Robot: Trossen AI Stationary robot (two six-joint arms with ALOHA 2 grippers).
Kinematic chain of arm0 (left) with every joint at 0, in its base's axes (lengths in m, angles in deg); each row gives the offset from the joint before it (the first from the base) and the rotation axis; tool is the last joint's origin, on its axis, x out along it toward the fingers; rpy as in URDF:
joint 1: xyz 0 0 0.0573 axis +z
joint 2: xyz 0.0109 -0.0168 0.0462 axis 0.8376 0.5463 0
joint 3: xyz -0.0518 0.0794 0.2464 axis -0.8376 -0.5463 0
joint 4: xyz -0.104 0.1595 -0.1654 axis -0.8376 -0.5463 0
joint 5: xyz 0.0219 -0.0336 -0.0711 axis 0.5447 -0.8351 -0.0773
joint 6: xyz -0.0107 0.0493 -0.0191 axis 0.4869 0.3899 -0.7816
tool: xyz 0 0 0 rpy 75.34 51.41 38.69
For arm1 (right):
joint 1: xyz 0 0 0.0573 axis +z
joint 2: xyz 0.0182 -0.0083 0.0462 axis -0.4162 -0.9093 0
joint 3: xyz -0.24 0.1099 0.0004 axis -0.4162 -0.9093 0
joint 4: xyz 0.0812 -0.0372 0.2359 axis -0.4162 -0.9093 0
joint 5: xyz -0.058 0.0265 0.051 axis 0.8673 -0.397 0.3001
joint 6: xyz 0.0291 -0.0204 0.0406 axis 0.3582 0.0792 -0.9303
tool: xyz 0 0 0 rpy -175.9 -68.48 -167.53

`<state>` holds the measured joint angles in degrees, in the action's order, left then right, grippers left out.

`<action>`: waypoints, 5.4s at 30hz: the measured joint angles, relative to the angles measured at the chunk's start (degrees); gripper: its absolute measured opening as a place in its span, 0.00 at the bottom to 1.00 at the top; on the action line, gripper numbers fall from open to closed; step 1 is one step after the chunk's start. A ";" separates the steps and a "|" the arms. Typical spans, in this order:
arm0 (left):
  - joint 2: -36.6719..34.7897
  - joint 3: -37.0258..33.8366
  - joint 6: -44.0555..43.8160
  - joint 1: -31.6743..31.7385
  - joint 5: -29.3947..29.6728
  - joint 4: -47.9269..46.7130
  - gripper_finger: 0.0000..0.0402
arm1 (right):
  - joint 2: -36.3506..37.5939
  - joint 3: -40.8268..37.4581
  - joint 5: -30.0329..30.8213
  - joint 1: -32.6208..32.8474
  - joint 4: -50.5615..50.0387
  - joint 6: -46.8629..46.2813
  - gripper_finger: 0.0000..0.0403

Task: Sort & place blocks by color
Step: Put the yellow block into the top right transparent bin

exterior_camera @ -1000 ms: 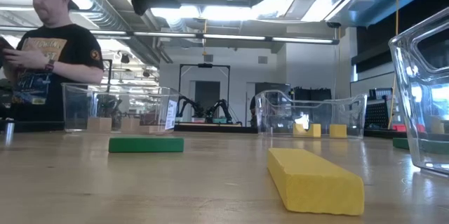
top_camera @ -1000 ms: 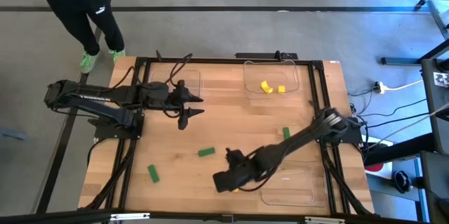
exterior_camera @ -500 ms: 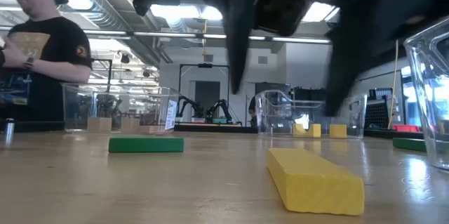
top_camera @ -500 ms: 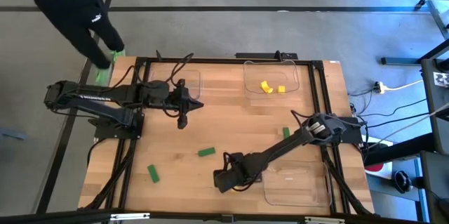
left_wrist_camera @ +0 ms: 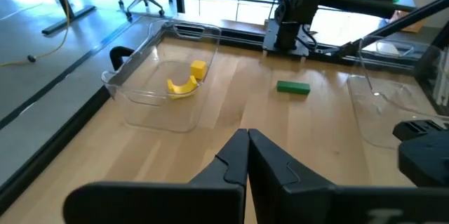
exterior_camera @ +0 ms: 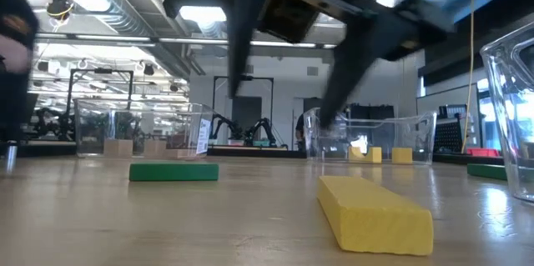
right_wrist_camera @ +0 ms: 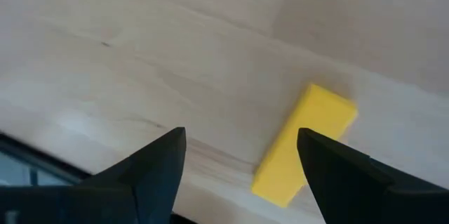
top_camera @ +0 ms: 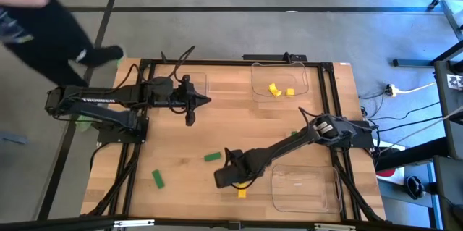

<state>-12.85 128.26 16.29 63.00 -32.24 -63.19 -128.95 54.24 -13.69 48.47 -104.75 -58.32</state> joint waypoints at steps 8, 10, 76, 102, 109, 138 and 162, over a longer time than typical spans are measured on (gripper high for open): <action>0.02 0.00 0.13 0.80 0.21 0.22 0.00 | 0.13 6.47 1.30 -1.26 -17.13 3.42 0.68; 0.02 0.00 0.08 0.80 0.35 0.89 0.00 | 0.09 6.47 1.90 -0.81 -17.87 2.82 0.68; -16.40 0.09 -0.93 4.74 -2.89 2.57 0.00 | -2.13 6.38 10.05 -1.23 -15.61 31.94 0.31; -5.44 0.00 -9.08 4.69 -1.84 10.90 0.00 | 68.17 -61.39 6.27 -24.68 36.35 68.70 0.31; -3.67 0.00 -8.66 4.69 -2.93 14.08 0.00 | 72.65 -62.25 3.27 -25.89 49.06 77.50 0.31; -3.65 0.00 -9.16 4.67 -4.33 14.86 0.00 | 65.52 -48.62 8.94 -42.68 28.94 80.41 0.31; -3.65 0.00 -9.14 4.69 -3.77 14.82 0.00 | 30.92 -46.14 8.20 -65.72 12.94 73.08 0.31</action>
<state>-16.50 128.26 7.15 67.69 -36.01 -48.37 -98.03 8.10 -5.49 -17.25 -91.80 14.75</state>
